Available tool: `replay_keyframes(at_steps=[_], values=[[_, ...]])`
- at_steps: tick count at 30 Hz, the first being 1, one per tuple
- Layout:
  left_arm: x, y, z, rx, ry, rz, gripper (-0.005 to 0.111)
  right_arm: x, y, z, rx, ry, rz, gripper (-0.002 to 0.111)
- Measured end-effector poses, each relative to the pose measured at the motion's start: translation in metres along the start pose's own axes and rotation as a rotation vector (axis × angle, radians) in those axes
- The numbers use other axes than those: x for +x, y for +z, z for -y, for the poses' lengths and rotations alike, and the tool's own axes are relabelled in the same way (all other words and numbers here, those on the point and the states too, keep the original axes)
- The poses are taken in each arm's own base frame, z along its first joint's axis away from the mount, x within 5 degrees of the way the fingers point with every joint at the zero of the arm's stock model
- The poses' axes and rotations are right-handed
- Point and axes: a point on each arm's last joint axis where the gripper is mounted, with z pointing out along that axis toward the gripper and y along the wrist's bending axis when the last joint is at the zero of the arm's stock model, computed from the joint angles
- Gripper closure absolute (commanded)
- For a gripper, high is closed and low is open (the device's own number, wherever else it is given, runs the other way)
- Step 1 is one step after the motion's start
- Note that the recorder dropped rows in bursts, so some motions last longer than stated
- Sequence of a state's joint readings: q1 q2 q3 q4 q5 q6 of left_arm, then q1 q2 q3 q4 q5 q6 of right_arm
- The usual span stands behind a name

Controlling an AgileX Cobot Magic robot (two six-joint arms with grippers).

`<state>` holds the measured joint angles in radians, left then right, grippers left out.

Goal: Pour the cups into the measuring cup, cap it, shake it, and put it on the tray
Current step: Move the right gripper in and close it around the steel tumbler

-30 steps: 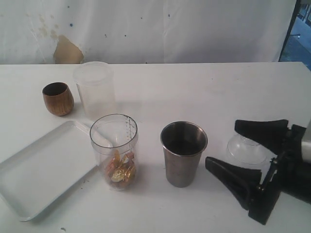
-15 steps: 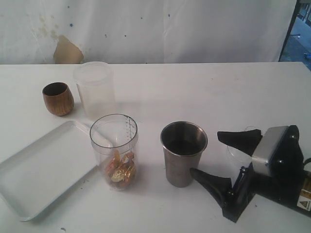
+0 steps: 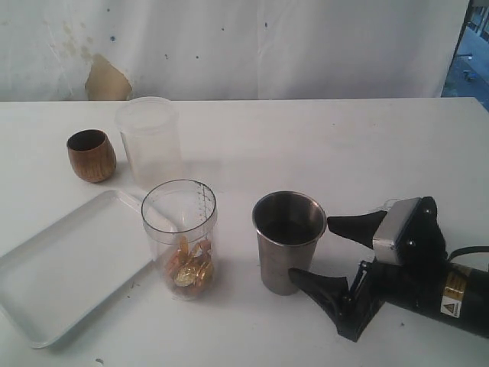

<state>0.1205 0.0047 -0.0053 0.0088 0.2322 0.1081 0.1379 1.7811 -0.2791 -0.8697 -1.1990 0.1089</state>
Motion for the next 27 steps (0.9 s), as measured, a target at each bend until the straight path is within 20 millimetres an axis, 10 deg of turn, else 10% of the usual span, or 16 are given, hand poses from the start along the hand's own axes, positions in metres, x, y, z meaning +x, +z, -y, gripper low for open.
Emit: replay_keyframes(at_steps=[27], values=[[0.0,0.0,0.0,0.0,0.0,0.0,0.107,-0.006,0.065,0.013,-0.125,-0.071,-0.001,0.022]])
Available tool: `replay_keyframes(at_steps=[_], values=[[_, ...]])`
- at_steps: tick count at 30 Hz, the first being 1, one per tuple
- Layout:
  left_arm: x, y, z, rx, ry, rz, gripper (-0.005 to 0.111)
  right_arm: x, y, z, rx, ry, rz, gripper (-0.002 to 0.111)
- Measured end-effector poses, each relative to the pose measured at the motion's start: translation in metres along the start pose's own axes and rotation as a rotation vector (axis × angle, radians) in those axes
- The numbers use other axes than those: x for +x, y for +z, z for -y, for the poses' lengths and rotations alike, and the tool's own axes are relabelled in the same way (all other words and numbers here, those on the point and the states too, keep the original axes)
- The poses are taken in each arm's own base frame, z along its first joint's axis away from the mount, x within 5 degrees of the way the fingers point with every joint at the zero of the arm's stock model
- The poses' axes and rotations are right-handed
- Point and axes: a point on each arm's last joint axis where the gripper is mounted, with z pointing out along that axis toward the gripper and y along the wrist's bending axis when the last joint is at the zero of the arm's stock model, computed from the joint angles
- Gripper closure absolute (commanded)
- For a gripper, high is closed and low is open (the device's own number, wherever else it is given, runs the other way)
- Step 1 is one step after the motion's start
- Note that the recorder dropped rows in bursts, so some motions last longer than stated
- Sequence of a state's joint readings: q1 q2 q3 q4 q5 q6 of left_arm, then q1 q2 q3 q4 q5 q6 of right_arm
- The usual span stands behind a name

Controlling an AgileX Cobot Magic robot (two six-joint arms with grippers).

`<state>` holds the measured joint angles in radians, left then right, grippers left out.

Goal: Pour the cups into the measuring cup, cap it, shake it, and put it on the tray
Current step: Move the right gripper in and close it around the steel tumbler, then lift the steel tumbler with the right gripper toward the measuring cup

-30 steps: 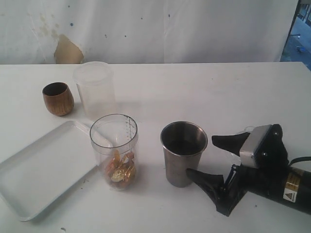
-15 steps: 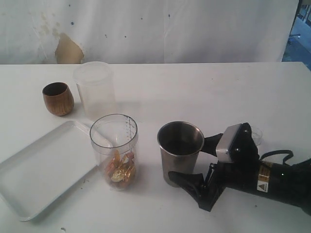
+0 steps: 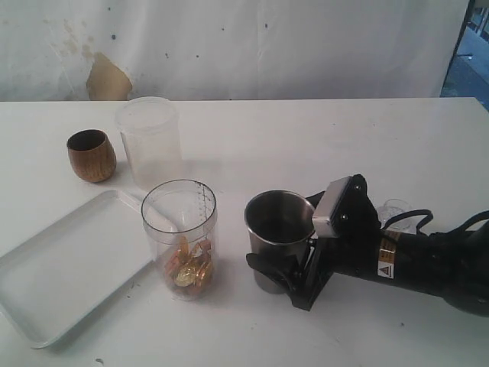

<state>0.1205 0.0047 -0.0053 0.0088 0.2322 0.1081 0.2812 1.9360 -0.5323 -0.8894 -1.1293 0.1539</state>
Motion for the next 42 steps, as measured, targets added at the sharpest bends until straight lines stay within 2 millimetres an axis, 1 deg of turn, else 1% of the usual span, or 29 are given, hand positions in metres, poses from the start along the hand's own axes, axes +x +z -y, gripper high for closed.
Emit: replay_keyframes(at_steps=[4,11,14,17,18,19,20,21,22,23,28,30,32,33,36,39,42], values=[[0.0,0.0,0.0,0.0,0.0,0.0,0.107,0.004,0.005,0.004,0.014,0.009,-0.021,0.022],[0.0,0.0,0.0,0.0,0.0,0.0,0.107,0.004,0.009,0.008,0.017,0.015,-0.02,0.022],[0.0,0.0,0.0,0.0,0.0,0.0,0.107,0.005,0.011,0.009,0.016,0.019,-0.021,0.027],[0.0,0.0,0.0,0.0,0.0,0.0,0.107,0.012,0.015,0.01,0.01,0.032,-0.034,0.038],[0.0,0.0,0.0,0.0,0.0,0.0,0.107,0.013,0.016,0.011,0.008,0.034,-0.037,0.047],[0.0,0.0,0.0,0.0,0.0,0.0,0.107,0.015,0.017,0.011,0.008,0.04,-0.037,0.061],[0.0,0.0,0.0,0.0,0.0,0.0,0.107,0.015,0.017,0.011,0.008,0.042,-0.033,0.069],[0.0,0.0,0.0,0.0,0.0,0.0,0.107,0.015,0.017,0.011,0.008,0.042,-0.033,0.086],[0.0,0.0,0.0,0.0,0.0,0.0,0.107,0.015,0.017,0.011,0.007,0.043,-0.032,0.096],[0.0,0.0,0.0,0.0,0.0,0.0,0.107,0.015,0.017,0.011,0.007,0.044,-0.031,0.108],[0.0,0.0,0.0,0.0,0.0,0.0,0.107,0.015,0.017,0.015,0.05,0.054,-0.028,0.108],[0.0,0.0,0.0,0.0,0.0,0.0,0.107,0.006,0.015,0.016,0.061,0.031,-0.016,0.108],[0.0,0.0,0.0,0.0,0.0,0.0,0.107,-0.01,0.01,0.019,0.086,0.006,0.02,0.108],[0.0,0.0,0.0,0.0,0.0,0.0,0.107,-0.021,0.008,0.021,0.104,-0.003,0.031,0.108],[0.0,0.0,0.0,0.0,0.0,0.0,0.107,-0.046,0.005,0.033,0.157,0.014,0.027,0.108],[0.0,0.0,0.0,0.0,0.0,0.0,0.107,-0.064,0.007,0.04,0.19,0.005,0.021,0.108],[0.0,0.0,0.0,0.0,0.0,0.0,0.107,-0.082,0.014,0.042,0.196,-0.032,0.031,0.108]])
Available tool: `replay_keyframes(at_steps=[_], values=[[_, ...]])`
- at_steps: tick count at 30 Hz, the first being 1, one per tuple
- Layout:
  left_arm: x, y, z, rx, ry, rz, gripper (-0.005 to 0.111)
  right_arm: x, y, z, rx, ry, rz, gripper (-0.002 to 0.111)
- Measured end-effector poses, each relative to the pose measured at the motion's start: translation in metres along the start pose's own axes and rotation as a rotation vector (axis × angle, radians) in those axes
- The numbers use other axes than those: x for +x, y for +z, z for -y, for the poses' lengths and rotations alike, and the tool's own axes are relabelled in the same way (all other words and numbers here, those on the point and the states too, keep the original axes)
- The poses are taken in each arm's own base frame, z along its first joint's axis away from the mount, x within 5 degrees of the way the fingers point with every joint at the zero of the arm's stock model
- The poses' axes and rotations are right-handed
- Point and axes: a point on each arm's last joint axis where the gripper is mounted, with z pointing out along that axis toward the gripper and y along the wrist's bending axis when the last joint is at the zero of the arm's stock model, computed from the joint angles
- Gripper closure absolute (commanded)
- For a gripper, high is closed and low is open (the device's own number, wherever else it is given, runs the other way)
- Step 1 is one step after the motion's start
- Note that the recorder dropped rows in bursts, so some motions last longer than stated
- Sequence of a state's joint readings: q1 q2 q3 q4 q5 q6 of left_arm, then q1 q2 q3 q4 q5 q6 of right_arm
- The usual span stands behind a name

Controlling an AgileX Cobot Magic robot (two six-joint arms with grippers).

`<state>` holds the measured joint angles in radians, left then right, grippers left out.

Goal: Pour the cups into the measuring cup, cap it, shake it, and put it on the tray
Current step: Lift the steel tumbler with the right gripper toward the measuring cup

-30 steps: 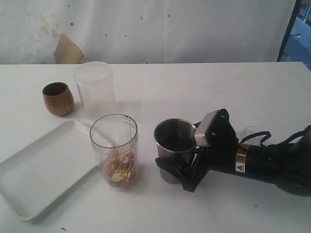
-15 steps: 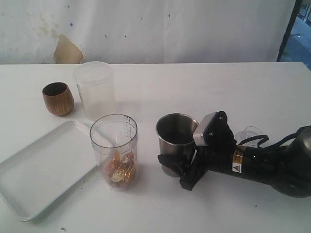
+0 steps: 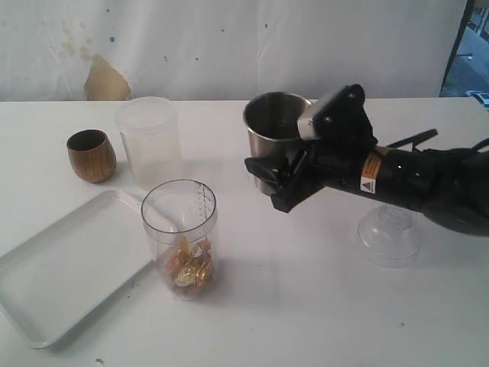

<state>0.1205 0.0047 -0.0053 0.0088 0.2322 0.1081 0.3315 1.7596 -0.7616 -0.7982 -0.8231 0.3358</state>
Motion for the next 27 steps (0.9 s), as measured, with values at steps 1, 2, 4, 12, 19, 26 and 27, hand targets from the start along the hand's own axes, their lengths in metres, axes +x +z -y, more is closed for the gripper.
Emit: replay_keyframes(at_steps=[1,2,4,12,19,26,27], values=[[0.0,0.0,0.0,0.0,0.0,0.0,0.107,-0.006,0.004,0.0,-0.002,-0.015,0.005,0.108],[0.0,0.0,0.0,0.0,0.0,0.0,0.107,-0.012,0.009,-0.001,-0.002,-0.029,0.005,0.108],[0.0,0.0,0.0,0.0,0.0,0.0,0.107,-0.023,0.017,-0.002,0.0,-0.059,-0.001,0.108],[0.0,0.0,0.0,0.0,0.0,0.0,0.107,-0.046,0.031,-0.004,-0.022,-0.167,0.016,0.108],[0.0,0.0,0.0,0.0,0.0,0.0,0.107,-0.044,0.031,-0.009,-0.081,-0.263,-0.009,0.108],[0.0,0.0,0.0,0.0,0.0,0.0,0.107,-0.043,0.031,-0.011,-0.106,-0.401,-0.014,0.108],[0.0,0.0,0.0,0.0,0.0,0.0,0.107,-0.043,0.031,-0.011,-0.11,-0.413,-0.015,0.108]])
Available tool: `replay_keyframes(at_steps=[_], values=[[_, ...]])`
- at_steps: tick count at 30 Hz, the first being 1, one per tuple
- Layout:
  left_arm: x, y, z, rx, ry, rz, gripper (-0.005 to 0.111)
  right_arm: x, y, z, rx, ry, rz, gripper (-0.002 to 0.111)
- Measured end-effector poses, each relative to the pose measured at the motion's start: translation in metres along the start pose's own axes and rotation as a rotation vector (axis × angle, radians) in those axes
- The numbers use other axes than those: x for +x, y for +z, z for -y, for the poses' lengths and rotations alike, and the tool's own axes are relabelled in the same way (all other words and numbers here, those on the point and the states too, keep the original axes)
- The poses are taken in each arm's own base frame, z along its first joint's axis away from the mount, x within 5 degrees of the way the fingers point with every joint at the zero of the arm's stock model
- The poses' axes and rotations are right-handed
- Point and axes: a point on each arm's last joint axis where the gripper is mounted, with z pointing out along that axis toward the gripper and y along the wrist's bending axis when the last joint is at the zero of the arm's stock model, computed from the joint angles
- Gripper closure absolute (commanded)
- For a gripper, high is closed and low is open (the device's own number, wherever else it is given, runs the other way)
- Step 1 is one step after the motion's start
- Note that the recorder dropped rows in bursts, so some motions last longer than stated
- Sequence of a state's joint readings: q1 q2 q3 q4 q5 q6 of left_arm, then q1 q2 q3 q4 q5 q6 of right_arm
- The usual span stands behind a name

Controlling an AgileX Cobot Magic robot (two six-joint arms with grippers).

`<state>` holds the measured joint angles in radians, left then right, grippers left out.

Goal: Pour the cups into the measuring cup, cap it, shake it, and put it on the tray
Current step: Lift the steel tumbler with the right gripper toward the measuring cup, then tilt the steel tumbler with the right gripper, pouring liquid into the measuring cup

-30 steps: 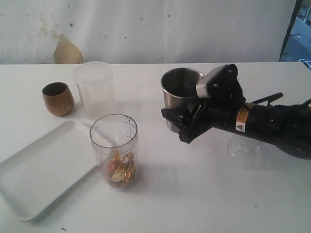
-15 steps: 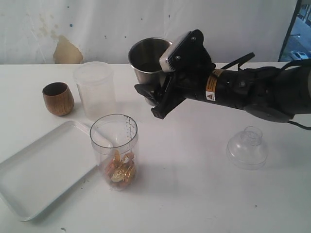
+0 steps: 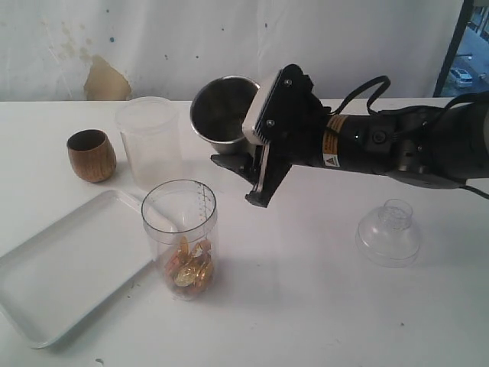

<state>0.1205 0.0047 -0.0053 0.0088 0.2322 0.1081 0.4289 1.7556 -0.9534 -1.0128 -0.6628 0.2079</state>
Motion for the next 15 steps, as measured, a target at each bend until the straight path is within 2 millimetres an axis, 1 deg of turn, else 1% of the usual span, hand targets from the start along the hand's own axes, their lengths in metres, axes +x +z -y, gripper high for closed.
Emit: replay_keyframes(at_steps=[5,15], values=[[0.0,0.0,0.0,0.0,0.0,0.0,0.107,-0.0015,-0.0001,-0.003,-0.032,-0.083,0.018,0.108],[0.0,0.0,0.0,0.0,0.0,0.0,0.107,-0.003,-0.0001,-0.0036,-0.036,-0.197,0.037,0.108]])
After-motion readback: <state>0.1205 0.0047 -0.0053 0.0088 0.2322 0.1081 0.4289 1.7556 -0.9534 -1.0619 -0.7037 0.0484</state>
